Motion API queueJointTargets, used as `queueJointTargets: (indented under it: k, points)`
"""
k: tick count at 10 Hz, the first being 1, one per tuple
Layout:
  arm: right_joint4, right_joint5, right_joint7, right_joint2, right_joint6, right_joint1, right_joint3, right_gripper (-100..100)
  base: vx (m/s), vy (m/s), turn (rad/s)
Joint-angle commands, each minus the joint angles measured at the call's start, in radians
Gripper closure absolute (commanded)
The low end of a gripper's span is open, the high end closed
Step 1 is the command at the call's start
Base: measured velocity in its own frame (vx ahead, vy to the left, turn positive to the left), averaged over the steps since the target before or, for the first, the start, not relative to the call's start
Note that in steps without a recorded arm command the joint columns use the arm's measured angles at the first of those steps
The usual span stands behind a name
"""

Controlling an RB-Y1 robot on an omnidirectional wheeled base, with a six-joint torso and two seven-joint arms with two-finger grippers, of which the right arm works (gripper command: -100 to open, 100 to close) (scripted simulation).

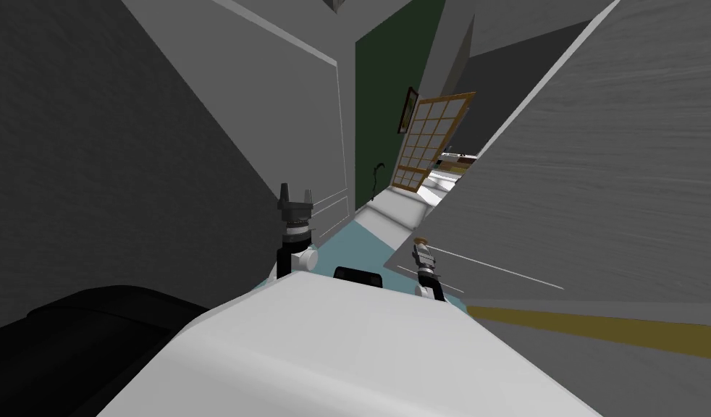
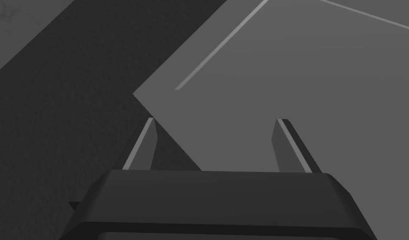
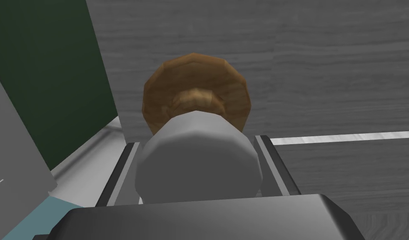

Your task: Pull the door open

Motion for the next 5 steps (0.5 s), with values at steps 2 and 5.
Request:
queueJointTargets:
  k: [2, 5]
  points:
    - [-0.01, 0.012, -0.045, -0.028, -0.017, 0.011, 0.031, 100, -0.177, -0.037, 0.099]
    - [-0.02, 0.025, -0.069, -0.049, -0.035, 0.035, 0.059, 100, -0.173, -0.03, 0.109]
